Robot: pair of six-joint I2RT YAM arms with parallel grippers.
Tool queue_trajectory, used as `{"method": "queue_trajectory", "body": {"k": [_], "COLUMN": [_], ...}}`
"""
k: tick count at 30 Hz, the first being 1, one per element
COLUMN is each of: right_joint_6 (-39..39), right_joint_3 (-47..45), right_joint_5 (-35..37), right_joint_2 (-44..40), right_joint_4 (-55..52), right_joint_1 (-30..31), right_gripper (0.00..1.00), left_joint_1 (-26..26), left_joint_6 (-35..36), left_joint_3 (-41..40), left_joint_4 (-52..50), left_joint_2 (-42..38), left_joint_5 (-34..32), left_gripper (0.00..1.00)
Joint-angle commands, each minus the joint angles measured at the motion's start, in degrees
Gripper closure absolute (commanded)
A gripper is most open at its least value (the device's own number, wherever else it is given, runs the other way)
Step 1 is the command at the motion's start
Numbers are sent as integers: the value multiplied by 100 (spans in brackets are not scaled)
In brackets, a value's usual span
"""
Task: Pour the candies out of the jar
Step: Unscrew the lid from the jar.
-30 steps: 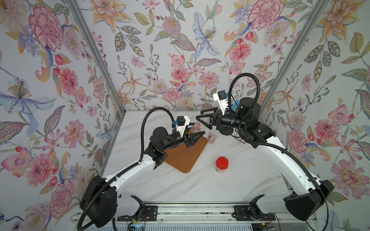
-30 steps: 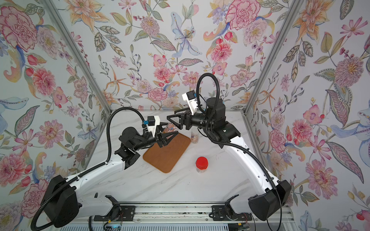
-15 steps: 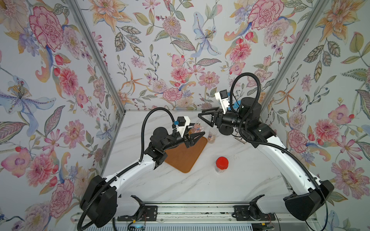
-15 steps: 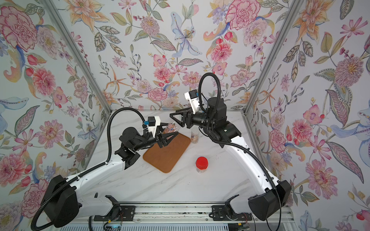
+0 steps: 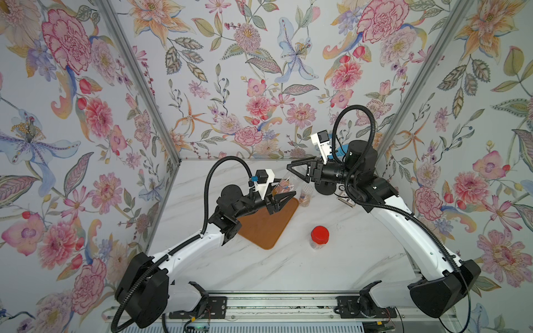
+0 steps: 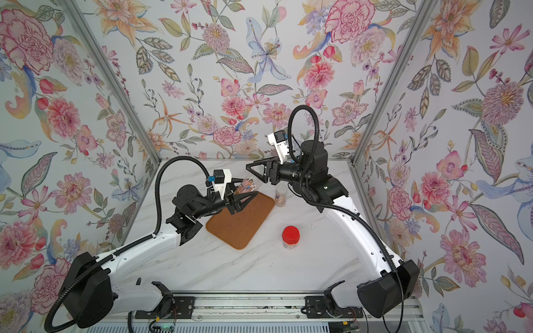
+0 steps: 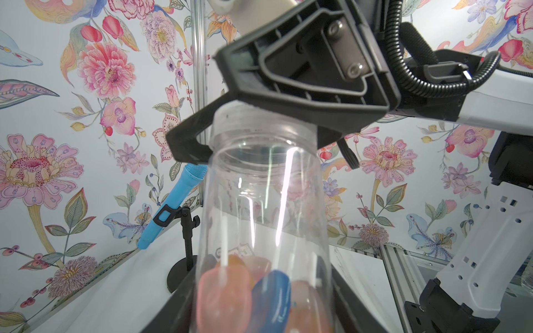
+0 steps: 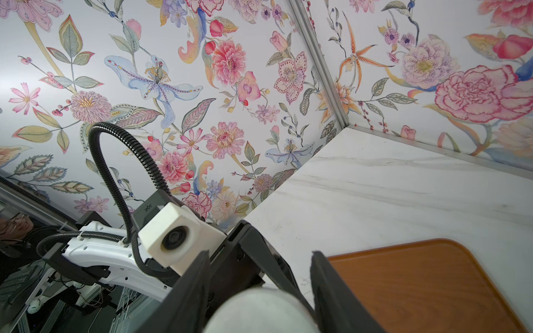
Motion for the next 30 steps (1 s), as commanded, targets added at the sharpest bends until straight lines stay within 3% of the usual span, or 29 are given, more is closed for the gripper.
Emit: {"method": "queue_trajectory", "body": {"k": [1,6,12,23,30], "right_joint_6": [68,-1297,-1924,-1849,-1691], "right_joint_3": [184,587,824,597,490], "right_joint_5": [12,1437,2035,1993,2041], "right_joint_2": [-89,41,262,263,201], "right_joint_4": [67,-1233,-1694,-1691,-1603], "right_joint_1": [-68,397,607,649,601], "right_gripper": [52,53,52,48,54], "left_joint_1": [3,4,3,6,12], "left_joint_6": [58,95,144,93,91], "left_joint_3": [-113,-75,-90,-109,-100], "left_joint_4": [101,17,-123,-2,-8], "left_joint_2": [-1,-52,-97,-131,-135], "left_joint_5": [-102,-108,-128,-207,-234], "left_gripper": [100,100,100,100,100]}}
